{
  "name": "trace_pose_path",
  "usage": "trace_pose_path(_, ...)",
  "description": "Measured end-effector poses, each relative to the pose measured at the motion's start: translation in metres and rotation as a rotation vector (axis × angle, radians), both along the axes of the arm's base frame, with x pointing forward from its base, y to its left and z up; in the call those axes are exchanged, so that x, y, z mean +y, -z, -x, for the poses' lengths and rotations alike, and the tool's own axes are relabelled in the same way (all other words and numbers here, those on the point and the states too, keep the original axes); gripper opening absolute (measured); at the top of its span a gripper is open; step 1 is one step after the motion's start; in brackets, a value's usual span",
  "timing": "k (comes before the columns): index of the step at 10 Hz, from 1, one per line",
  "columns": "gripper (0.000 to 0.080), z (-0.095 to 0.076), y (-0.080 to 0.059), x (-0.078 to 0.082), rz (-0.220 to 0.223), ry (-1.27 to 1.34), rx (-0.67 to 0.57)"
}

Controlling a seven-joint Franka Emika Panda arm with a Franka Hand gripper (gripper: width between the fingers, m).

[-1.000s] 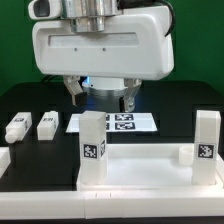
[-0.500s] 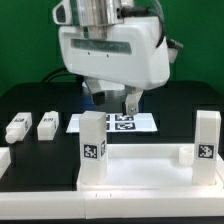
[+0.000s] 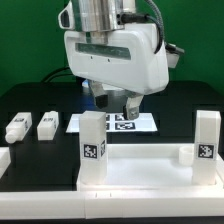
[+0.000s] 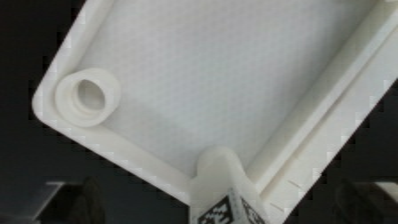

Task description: Assemble desk

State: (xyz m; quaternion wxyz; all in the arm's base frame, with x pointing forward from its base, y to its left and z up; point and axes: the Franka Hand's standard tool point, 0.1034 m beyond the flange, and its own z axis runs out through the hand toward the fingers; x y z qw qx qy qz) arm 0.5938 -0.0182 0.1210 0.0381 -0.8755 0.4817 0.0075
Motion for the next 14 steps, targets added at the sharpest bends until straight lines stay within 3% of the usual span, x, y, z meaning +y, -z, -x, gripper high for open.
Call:
trace_pose_path(1,0.0649,0.003,0.003,0.002,-0.003,0.037,0.005)
trace_pose_path(2,0.0649,0.022,0.016,0.01,-0.01,0.207,0.04)
trace_pose_path(4,0.0649,0.046,0.041,0.033,0.017,0.332,0.067)
trace_pose_path(5,0.0649,0.046,0.043,0.037,0.029,0.295,0.067)
trace_pose_path(9,0.0649,0.046,0.046,0.039,0.007,0.399,0.046)
trace_pose_path(11,0.0649,0.088,0.071,0.041,-0.012,0.653,0.003)
trace_pose_path(13,0.0649,0.096,0.085,0.048,0.007,0.667,-0.006)
trace_pose_path(14,0.0649,0.095,0.085,0.05,0.003,0.663,0.006)
